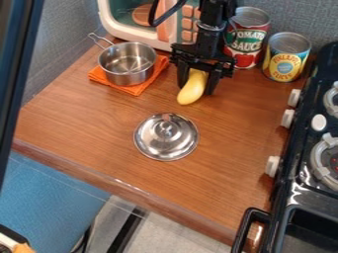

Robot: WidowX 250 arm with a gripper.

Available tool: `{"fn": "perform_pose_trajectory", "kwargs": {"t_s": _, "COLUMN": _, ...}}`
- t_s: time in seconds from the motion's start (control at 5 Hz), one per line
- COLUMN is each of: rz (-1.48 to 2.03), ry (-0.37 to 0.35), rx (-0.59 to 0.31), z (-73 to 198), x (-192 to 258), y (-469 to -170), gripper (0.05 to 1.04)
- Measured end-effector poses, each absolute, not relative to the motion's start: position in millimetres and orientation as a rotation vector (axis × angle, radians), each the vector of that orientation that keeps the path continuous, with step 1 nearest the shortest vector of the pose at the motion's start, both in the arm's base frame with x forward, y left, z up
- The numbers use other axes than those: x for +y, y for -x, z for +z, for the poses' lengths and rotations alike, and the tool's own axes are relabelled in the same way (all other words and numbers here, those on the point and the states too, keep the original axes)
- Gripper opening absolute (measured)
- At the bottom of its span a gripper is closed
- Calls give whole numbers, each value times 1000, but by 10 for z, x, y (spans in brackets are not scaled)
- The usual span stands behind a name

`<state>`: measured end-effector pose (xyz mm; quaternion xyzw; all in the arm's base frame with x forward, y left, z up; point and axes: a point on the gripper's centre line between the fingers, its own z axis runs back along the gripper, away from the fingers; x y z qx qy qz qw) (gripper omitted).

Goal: Moved the banana to the upper middle of the table

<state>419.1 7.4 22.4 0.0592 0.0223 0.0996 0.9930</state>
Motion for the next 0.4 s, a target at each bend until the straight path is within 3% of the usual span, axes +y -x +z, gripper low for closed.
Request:
{"fn": "perform_pose_trajectory", "kwargs": {"t_s": 0.2, "rz": 180, "ry": -94, "rx": 34, "z": 218, "x": 45, "y": -4179, "gripper": 1010}}
{"fn": "perform_pose_trajectory", "kwargs": {"t_s": 0.4, "rz": 147, "ry": -70, "rx": -77, "z": 574, "x": 20, "y": -4186, "gripper": 1007}}
